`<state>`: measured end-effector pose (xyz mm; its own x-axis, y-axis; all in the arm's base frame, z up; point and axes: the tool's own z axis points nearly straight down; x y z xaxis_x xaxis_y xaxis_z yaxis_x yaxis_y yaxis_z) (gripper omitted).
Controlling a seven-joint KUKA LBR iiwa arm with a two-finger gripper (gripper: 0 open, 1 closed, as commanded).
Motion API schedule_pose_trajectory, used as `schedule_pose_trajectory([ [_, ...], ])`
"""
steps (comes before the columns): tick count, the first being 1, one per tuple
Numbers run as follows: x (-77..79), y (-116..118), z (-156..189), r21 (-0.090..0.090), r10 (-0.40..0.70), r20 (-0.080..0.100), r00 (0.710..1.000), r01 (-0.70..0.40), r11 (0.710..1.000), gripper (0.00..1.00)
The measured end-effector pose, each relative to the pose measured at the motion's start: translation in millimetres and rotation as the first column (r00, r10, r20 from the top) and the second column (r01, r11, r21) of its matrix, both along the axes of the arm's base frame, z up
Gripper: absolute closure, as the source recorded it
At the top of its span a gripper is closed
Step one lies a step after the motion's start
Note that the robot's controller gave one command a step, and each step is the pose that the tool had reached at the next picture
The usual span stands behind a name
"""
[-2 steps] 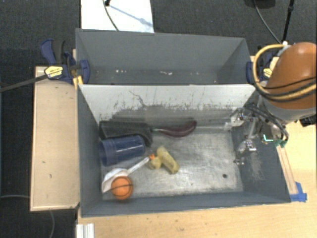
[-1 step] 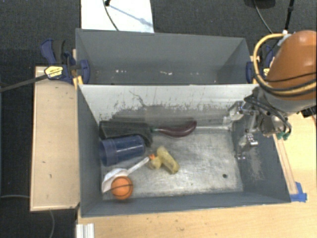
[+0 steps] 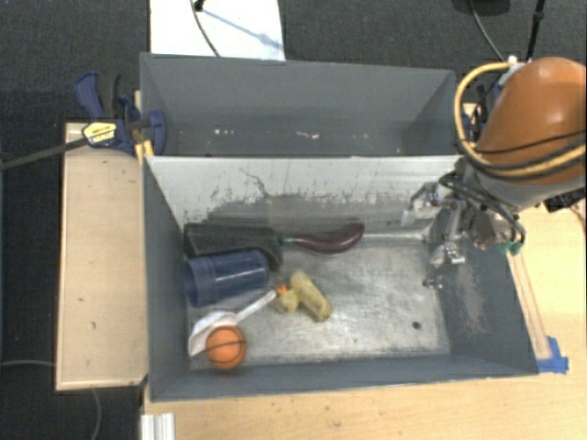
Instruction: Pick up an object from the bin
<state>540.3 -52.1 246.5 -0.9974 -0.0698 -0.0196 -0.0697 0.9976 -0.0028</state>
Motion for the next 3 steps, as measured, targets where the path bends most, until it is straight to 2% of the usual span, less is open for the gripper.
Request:
schedule_pose_trajectory([
  [1, 35.1, 32, -44, 0.002, -0.089, -0.012, 0.996, 0.089, 0.996, 0.0],
  [2, 21.9, 37, -110, 0.003, -0.084, -0.013, 0.996, 0.084, 0.996, 0.0],
  [3, 39.2, 57, -173, 0.0, -0.058, -0.022, 0.998, 0.058, 0.998, 0.0],
])
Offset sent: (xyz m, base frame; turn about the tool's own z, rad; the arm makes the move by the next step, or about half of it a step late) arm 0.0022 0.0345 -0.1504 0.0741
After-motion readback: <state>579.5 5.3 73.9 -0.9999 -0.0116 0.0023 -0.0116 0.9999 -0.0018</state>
